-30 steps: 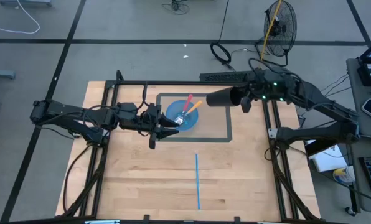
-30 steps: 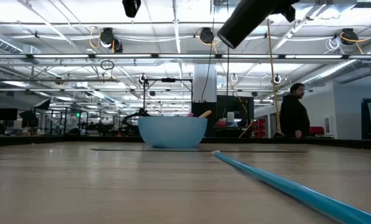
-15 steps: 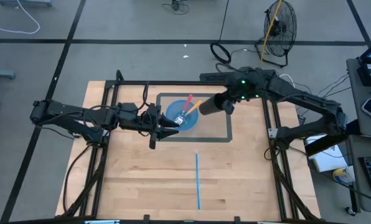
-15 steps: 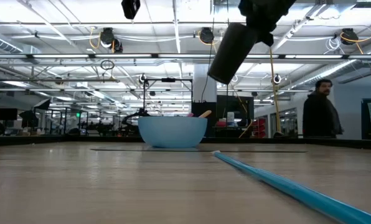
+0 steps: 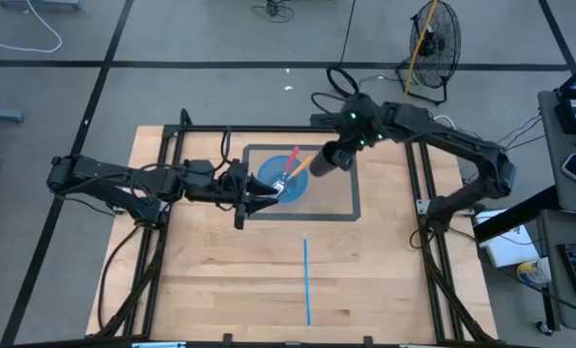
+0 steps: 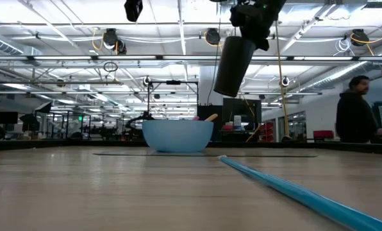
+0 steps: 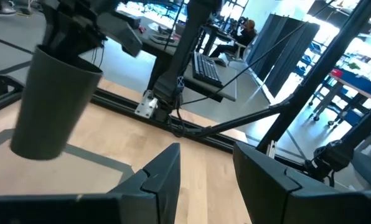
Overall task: Pick & Place Utensil
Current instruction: Put the black cup on the right side of the blue bowl, then put the blue straw into the black cup
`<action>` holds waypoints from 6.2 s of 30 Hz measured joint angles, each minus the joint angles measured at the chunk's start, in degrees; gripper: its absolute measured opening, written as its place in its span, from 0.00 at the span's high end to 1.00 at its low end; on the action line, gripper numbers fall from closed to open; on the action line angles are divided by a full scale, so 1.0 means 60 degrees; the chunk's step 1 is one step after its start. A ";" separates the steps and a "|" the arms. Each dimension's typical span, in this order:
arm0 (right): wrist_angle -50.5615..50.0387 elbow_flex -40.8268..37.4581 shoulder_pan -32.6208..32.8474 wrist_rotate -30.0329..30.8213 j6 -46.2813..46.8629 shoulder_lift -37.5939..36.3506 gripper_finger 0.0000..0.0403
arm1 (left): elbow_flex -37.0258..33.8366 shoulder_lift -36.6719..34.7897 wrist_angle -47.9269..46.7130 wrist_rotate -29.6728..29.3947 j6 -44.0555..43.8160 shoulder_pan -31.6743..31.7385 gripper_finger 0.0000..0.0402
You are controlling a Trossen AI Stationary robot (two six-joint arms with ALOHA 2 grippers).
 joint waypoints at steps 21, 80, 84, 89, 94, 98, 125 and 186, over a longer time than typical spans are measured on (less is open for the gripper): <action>-0.1114 0.0187 -0.0180 0.0427 -0.0460 0.2257 0.99 | 0.0000 0.0000 -0.0544 -0.0244 0.0003 -0.0235 0.62; -0.0485 0.0172 -0.0071 0.0176 -0.0588 0.3397 0.99 | 0.0000 0.0000 -0.1144 -0.0251 -0.0132 -0.0254 0.62; -0.0168 0.0172 -0.0071 0.0183 -0.0501 0.3397 0.99 | 0.0000 0.0000 -0.1144 -0.0251 -0.0129 -0.0293 0.62; 0.0032 -0.0126 -0.0071 0.0205 -0.0496 0.3379 0.99 | 0.0000 0.0000 -0.1147 -0.0251 -0.0125 -0.0386 0.62; 0.0100 -0.0692 -0.0071 0.0216 -0.0223 0.3306 0.99 | 0.0000 0.0000 -0.1180 -0.0251 -0.0125 -0.0397 0.62; 0.0067 -0.0862 -0.0071 0.0200 -0.0167 0.3291 0.97 | 0.0000 0.0000 -0.1213 -0.0331 -0.0124 -0.0397 0.62; 0.0328 -0.0913 -0.0063 0.0169 -0.0227 0.2839 0.70 | 0.0000 0.0000 -0.1220 -0.0577 -0.0100 -0.0397 0.62; -0.0112 -0.1794 0.3055 -0.0046 0.2283 -0.3604 0.36 | -0.0015 0.0579 -0.1418 0.1854 -0.0327 -0.0726 0.62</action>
